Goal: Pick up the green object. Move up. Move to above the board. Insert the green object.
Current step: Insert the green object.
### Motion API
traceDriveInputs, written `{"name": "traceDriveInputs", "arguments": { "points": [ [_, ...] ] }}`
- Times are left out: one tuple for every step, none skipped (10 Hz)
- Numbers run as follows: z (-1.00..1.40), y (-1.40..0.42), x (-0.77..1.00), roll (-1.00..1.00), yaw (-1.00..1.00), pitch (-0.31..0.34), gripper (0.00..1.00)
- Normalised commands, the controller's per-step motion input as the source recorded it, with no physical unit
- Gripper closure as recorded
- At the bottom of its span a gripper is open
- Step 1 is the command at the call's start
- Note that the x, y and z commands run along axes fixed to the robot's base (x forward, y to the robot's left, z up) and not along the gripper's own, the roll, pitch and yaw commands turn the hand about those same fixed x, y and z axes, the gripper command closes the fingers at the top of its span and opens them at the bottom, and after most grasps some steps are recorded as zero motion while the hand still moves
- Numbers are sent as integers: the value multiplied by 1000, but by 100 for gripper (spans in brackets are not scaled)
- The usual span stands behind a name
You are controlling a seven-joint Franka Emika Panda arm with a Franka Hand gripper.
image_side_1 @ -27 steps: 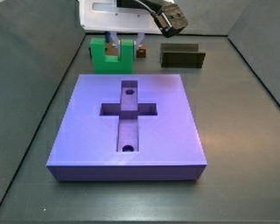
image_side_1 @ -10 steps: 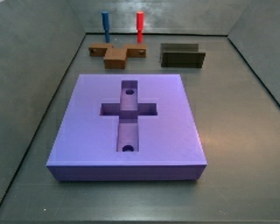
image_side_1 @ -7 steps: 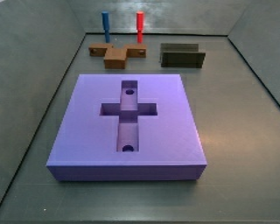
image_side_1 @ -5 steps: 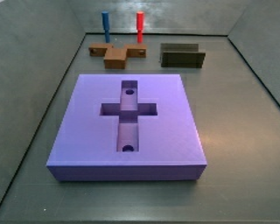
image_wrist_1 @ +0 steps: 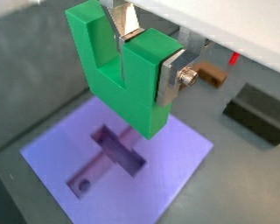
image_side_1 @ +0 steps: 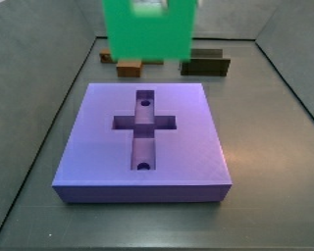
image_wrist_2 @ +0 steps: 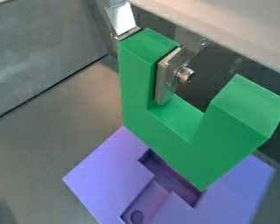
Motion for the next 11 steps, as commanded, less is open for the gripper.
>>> {"name": "traceDriveInputs", "arguments": {
  "points": [
    [-991,-154,323,0,271,-121,100],
    [-823,-291,0,0,163,-196,100],
    [-726,-214,-109,0,37,-260,100],
    [-594,-117,-240,104,0,-227,100],
    [-509,-26,-234,184,-26,-173,100],
    [-514,-23,-280,179,-9,-179,100],
    [-263,-203,-134,160,0,-131,100],
    [-134,-286,0,160,0,-79,100],
    [-114,-260,17,179,0,-1,100],
    [-186,-126,0,154,0,0,100],
    [-109,-17,140,196,0,0,100]
  ]
}}
